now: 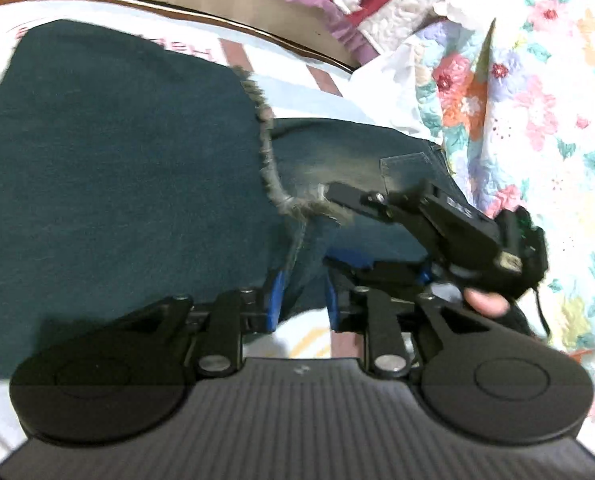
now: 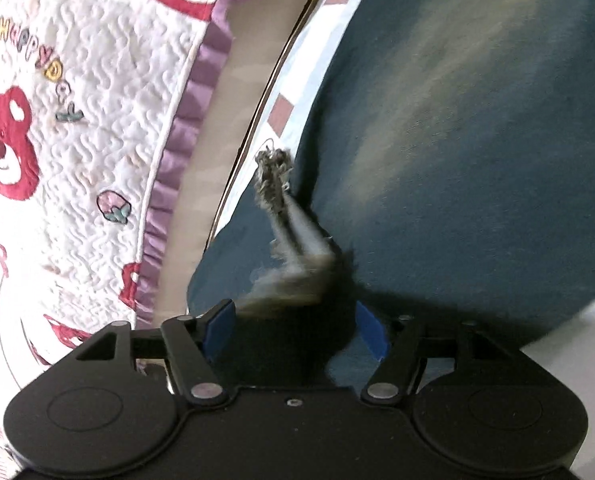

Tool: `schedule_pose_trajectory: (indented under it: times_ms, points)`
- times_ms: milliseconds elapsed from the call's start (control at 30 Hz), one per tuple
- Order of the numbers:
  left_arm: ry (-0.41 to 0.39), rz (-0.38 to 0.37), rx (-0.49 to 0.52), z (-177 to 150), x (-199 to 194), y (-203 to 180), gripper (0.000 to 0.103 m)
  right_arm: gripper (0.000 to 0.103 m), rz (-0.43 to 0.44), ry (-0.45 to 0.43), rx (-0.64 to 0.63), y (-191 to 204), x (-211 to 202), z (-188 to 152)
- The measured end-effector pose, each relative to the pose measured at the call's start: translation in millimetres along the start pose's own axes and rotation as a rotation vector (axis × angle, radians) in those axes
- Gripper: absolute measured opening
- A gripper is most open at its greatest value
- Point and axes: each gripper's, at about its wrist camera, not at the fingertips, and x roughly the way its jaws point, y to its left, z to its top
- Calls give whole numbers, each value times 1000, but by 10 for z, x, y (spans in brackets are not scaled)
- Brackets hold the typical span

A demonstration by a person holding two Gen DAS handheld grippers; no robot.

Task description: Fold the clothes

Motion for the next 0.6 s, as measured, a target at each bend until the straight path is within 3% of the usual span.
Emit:
schedule_pose_trajectory:
  times_ms: [67, 167, 267, 367, 467, 600]
  points:
    - [-17, 22, -17, -35, -125, 111, 22, 72, -12, 10, -1, 12, 96, 14]
    - [-64, 113, -7, -28, -334, 254, 22, 72, -29, 70, -17, 43, 262, 113]
    - [-104, 132, 37, 60, -469, 275, 25, 72, -99, 156, -140, 263, 468, 486]
    - [-118, 161, 95, 165, -447, 287, 29, 73, -169, 185, -224, 458, 605, 897]
    - [-117, 235, 193, 231, -240, 320, 26, 74, -133, 295, -212, 493, 825, 1051]
    - [-80, 215, 222, 287, 7, 486, 26, 84, -73, 358, -125, 489, 1074, 1187]
